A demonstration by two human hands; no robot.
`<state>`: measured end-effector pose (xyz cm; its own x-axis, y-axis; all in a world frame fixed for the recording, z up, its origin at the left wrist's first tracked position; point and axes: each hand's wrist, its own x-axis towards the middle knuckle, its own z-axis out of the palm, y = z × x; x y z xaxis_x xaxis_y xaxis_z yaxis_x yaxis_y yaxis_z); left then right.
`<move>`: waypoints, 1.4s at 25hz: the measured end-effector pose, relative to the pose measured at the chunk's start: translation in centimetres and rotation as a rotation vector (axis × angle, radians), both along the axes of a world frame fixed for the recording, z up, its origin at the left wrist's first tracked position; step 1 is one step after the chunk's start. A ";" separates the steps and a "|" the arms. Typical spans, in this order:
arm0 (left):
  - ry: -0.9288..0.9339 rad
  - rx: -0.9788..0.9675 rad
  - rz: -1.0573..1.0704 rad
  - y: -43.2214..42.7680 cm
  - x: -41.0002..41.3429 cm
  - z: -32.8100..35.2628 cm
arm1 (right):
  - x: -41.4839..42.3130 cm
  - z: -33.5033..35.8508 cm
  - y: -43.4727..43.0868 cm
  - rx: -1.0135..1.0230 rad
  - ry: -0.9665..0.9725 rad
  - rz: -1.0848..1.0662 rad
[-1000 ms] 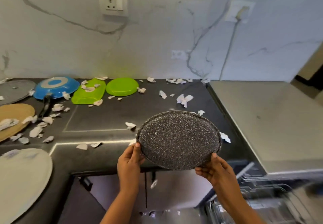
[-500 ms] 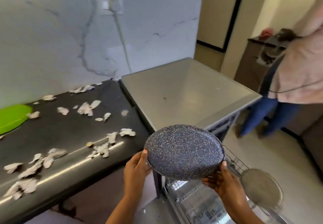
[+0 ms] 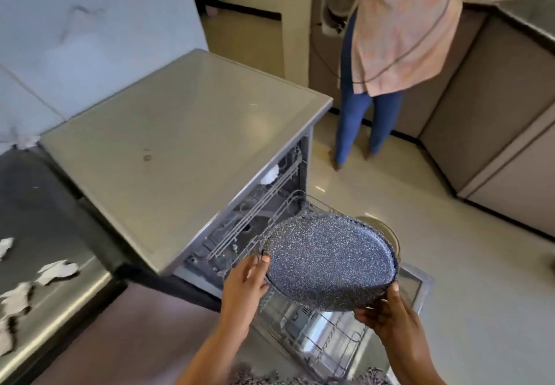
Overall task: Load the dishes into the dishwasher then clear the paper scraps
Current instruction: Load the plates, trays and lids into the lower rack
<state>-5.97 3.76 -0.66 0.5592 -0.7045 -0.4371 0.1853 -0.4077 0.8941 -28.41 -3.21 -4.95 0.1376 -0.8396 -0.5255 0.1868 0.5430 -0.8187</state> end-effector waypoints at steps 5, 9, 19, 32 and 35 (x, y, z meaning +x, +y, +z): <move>0.087 0.065 0.010 -3.5 -1.0 -5.8 | -1.3 -5.4 -0.4 0.117 0.019 -0.153; 0.108 0.183 0.008 -7.0 -1.4 -12.6 | -1.6 -11.1 -1.5 0.178 0.053 -0.309; 0.065 0.191 -0.175 -16.4 -4.1 -27.8 | -3.4 -24.5 -6.1 0.132 0.158 -0.467; 0.093 0.077 -0.401 -31.4 -6.6 -36.1 | -5.9 -33.9 -18.5 -0.065 0.414 -0.481; 0.082 0.069 -0.468 -32.5 -6.9 -37.8 | -6.5 -35.7 -20.3 -0.086 0.479 -0.456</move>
